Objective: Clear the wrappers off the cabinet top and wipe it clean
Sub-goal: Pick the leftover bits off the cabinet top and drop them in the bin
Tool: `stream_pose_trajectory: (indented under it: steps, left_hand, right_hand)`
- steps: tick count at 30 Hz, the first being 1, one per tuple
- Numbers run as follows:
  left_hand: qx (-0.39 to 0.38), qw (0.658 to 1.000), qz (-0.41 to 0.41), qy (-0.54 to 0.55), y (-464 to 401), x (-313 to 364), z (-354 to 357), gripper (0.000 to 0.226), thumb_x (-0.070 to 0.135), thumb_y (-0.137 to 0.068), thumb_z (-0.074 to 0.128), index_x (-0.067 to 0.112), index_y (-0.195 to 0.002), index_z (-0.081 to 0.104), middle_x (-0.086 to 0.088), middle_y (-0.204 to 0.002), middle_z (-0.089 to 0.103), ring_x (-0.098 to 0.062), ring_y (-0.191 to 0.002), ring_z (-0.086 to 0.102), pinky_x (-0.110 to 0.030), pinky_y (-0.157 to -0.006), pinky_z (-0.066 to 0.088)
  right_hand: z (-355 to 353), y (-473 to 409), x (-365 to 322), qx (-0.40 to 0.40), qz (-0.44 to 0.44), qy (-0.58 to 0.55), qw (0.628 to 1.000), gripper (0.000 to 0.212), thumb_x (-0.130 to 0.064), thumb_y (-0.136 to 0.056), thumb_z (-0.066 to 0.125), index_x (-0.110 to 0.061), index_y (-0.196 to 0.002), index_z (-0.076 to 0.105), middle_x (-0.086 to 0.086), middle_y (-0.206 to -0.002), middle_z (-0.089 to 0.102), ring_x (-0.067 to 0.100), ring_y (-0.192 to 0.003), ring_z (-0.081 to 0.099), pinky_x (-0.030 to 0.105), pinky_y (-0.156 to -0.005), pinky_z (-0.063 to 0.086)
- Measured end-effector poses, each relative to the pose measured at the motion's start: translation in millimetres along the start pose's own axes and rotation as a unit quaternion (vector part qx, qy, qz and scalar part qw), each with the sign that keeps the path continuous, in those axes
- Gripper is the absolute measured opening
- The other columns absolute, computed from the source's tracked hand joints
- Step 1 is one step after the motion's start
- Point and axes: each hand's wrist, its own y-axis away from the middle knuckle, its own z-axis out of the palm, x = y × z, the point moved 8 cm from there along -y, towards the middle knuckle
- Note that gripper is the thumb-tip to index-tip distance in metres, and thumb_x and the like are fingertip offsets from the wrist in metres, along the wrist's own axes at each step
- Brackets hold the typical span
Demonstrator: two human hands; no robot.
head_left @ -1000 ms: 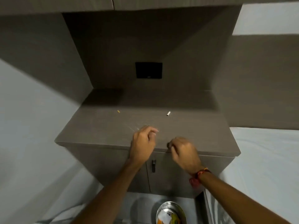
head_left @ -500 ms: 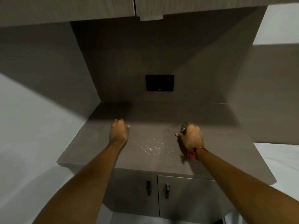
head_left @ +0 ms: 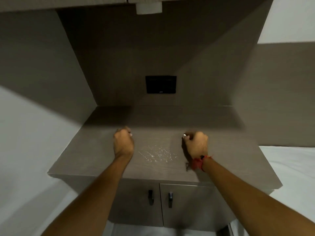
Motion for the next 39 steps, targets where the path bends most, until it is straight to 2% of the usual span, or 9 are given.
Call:
stream_pose_trajectory:
  steps: [5,11,16,21,25,28,32,35,39]
  left_hand:
    - [-0.013,0.925,-0.138,0.353,68.9,24.5,3.5,0.015,0.014,-0.091,0.069,0.023,-0.103,0.074,-0.004,-0.104,0.076,-0.021,-0.091,0.074,-0.039,-0.082,0.063]
    - [-0.239,0.562,-0.258,0.749,201.1,79.3,36.5,0.031,0.006,-0.078,0.073,0.009,-0.108,0.073,-0.006,-0.088,0.076,-0.015,-0.078,0.074,-0.026,-0.070,0.060]
    - [-0.368,0.407,-0.302,0.780,324.2,50.0,91.7,0.030,0.004,-0.069,0.087,0.008,-0.097,0.077,-0.006,-0.087,0.075,-0.014,-0.074,0.072,-0.022,-0.063,0.061]
    - [-0.303,0.490,-0.474,0.666,426.9,-65.6,204.5,0.014,-0.002,-0.080,0.069,0.004,-0.091,0.075,-0.009,-0.080,0.075,-0.015,-0.069,0.073,-0.021,-0.061,0.062]
    - [-0.280,0.695,-0.511,0.422,483.5,-168.2,286.6,0.012,-0.014,-0.084,0.065,-0.006,-0.092,0.070,-0.014,-0.065,0.070,-0.010,-0.045,0.066,-0.020,-0.048,0.057]
    - [-0.286,0.816,-0.437,0.248,497.4,-224.7,323.9,0.015,-0.012,-0.080,0.070,-0.009,-0.094,0.073,-0.019,-0.075,0.068,-0.008,-0.035,0.059,-0.014,-0.037,0.048]
    - [-0.317,0.854,-0.372,0.179,502.9,-253.6,365.7,0.007,-0.002,-0.079,0.073,0.004,-0.081,0.077,-0.015,-0.066,0.069,-0.007,-0.037,0.063,-0.020,-0.042,0.053]
    - [-0.336,0.857,-0.359,0.155,504.2,-258.5,384.3,0.012,0.003,-0.081,0.069,0.011,-0.076,0.077,-0.019,-0.081,0.077,-0.029,-0.072,0.077,-0.040,-0.072,0.065]
    - [-0.332,0.895,-0.291,0.068,495.0,-253.6,353.6,0.024,0.003,-0.080,0.061,0.008,-0.091,0.081,-0.012,-0.097,0.080,-0.028,-0.096,0.074,-0.034,-0.085,0.060]
  right_hand:
    - [-2.0,54.0,21.3,-0.036,0.178,-0.436,0.881,0.005,-0.003,-0.087,0.072,-0.005,-0.090,0.076,0.014,-0.086,0.075,0.025,-0.080,0.071,0.025,-0.065,0.061]
    - [-17.3,143.5,44.8,-0.087,0.209,-0.729,0.646,0.017,0.004,-0.087,0.061,0.000,-0.094,0.076,0.010,-0.083,0.076,0.014,-0.076,0.073,0.021,-0.074,0.061]
    - [2.6,230.0,112.2,-0.154,0.233,-0.769,0.574,0.023,0.001,-0.088,0.057,0.002,-0.104,0.074,0.014,-0.091,0.075,0.018,-0.082,0.074,0.023,-0.079,0.061]
    - [71.8,311.7,239.2,-0.108,0.355,-0.696,0.615,0.018,0.002,-0.086,0.062,0.005,-0.101,0.072,0.015,-0.085,0.076,0.019,-0.075,0.074,0.026,-0.074,0.062]
    - [125.0,363.6,363.7,-0.052,0.434,-0.386,0.812,0.013,0.007,-0.086,0.065,0.002,-0.089,0.077,0.019,-0.085,0.076,0.024,-0.075,0.072,0.039,-0.077,0.062]
    - [154.1,382.4,423.9,-0.060,0.421,-0.141,0.894,0.012,-0.003,-0.086,0.067,-0.002,-0.091,0.078,0.018,-0.094,0.076,0.031,-0.090,0.072,0.043,-0.085,0.061]
    - [198.7,383.0,460.5,-0.147,0.376,-0.002,0.915,0.014,-0.013,-0.088,0.067,-0.008,-0.096,0.078,0.011,-0.100,0.076,0.028,-0.095,0.071,0.027,-0.084,0.057]
    - [215.3,389.4,466.3,-0.195,0.354,0.028,0.914,0.021,-0.013,-0.090,0.067,-0.006,-0.108,0.075,0.013,-0.109,0.074,0.028,-0.101,0.070,0.033,-0.090,0.059]
    - [198.4,405.6,451.6,-0.230,0.341,0.039,0.911,0.023,-0.006,-0.088,0.066,-0.005,-0.110,0.073,0.013,-0.112,0.072,0.028,-0.103,0.070,0.025,-0.084,0.055]
